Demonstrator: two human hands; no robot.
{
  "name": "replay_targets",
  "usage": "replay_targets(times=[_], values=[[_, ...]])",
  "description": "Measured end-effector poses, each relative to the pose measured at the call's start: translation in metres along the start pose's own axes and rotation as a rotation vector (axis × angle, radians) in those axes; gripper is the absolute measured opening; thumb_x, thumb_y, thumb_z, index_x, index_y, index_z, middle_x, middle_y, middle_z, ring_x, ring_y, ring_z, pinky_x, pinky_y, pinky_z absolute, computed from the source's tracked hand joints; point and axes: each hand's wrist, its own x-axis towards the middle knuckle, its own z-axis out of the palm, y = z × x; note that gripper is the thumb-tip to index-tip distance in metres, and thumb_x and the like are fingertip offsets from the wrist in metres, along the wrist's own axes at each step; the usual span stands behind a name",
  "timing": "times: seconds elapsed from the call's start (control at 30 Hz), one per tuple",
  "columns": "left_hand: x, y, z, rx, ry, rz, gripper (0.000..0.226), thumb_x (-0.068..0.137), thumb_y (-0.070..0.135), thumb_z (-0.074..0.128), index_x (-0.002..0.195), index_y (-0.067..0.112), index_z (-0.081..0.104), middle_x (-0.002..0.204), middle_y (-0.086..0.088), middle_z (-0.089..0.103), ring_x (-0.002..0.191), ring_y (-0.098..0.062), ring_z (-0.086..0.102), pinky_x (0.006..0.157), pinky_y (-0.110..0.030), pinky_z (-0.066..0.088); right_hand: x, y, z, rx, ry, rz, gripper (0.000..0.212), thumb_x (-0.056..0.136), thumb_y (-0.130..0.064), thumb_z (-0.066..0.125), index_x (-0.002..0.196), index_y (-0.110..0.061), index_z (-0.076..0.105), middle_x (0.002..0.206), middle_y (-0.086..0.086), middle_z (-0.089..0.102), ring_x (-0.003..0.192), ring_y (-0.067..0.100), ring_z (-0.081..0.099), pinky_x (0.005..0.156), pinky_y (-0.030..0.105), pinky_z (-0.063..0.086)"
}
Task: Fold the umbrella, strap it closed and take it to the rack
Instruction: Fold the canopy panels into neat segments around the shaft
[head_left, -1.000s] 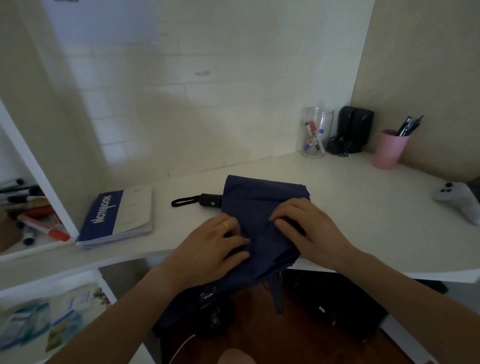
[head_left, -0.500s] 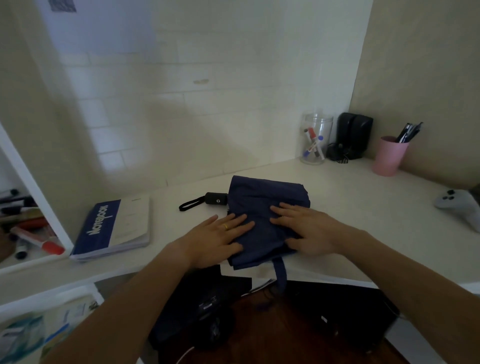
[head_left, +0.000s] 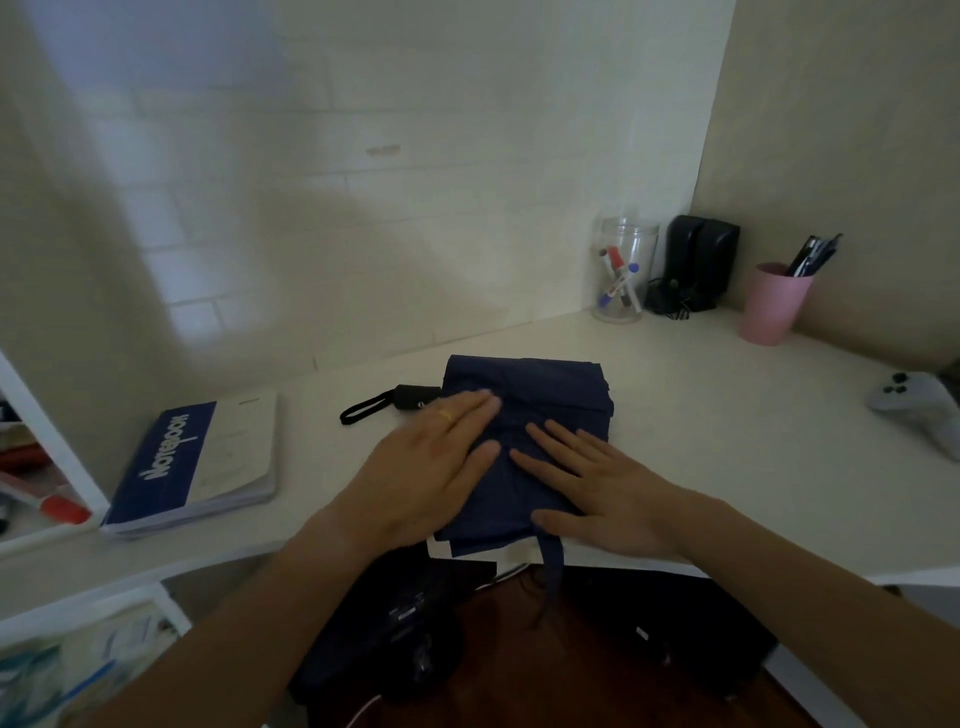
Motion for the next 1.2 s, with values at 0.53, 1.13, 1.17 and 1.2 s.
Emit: replay_targets(times=[0.53, 1.13, 1.17, 1.2], values=[[-0.025, -0.012, 0.035, 0.029, -0.229, 0.134, 0.061, 0.105, 0.064, 0.021, 0.158, 0.05, -0.005, 0.171, 0.013, -0.004, 0.156, -0.002, -0.008, 0.128, -0.035, 0.003, 0.071, 0.037, -0.108, 0.341, 0.052, 0.269, 0.091, 0.079, -0.033, 0.075, 0.155, -0.026, 0.026, 0.156, 0.004, 0.04, 0.139, 0.027, 0.041, 0.112, 0.038, 0.036], [-0.028, -0.012, 0.037, 0.046, -0.166, 0.166, 0.056, 0.105, 0.064, 0.018, 0.158, 0.052, 0.004, 0.172, 0.003, 0.005, 0.158, -0.014, 0.003, 0.128, -0.036, 0.006, 0.017, 0.003, -0.04, -0.015, 0.593, -0.11, 0.021, 0.071, -0.025, 0.075, 0.085, -0.028, 0.059, 0.142, 0.007, 0.046, 0.128, 0.028, 0.045, 0.099, 0.035, 0.043], [-0.028, -0.012, 0.037, 0.044, -0.159, 0.168, 0.056, 0.105, 0.064, 0.019, 0.158, 0.052, 0.005, 0.172, 0.003, 0.007, 0.158, -0.014, 0.004, 0.128, -0.036, 0.007, 0.012, 0.001, -0.041, 0.039, 0.532, -0.076, 0.022, 0.07, -0.03, 0.076, 0.083, -0.033, 0.058, 0.155, 0.007, 0.033, 0.14, 0.029, 0.035, 0.106, 0.037, 0.04], [-0.028, -0.012, 0.036, 0.039, -0.151, 0.17, 0.056, 0.105, 0.063, 0.02, 0.158, 0.051, 0.007, 0.172, 0.003, 0.01, 0.158, -0.014, 0.006, 0.128, -0.036, 0.009, 0.009, -0.002, -0.044, 0.11, 0.47, -0.042, 0.025, 0.071, -0.033, 0.077, 0.082, -0.038, 0.055, 0.159, 0.002, 0.026, 0.143, 0.026, 0.032, 0.106, 0.038, 0.041]])
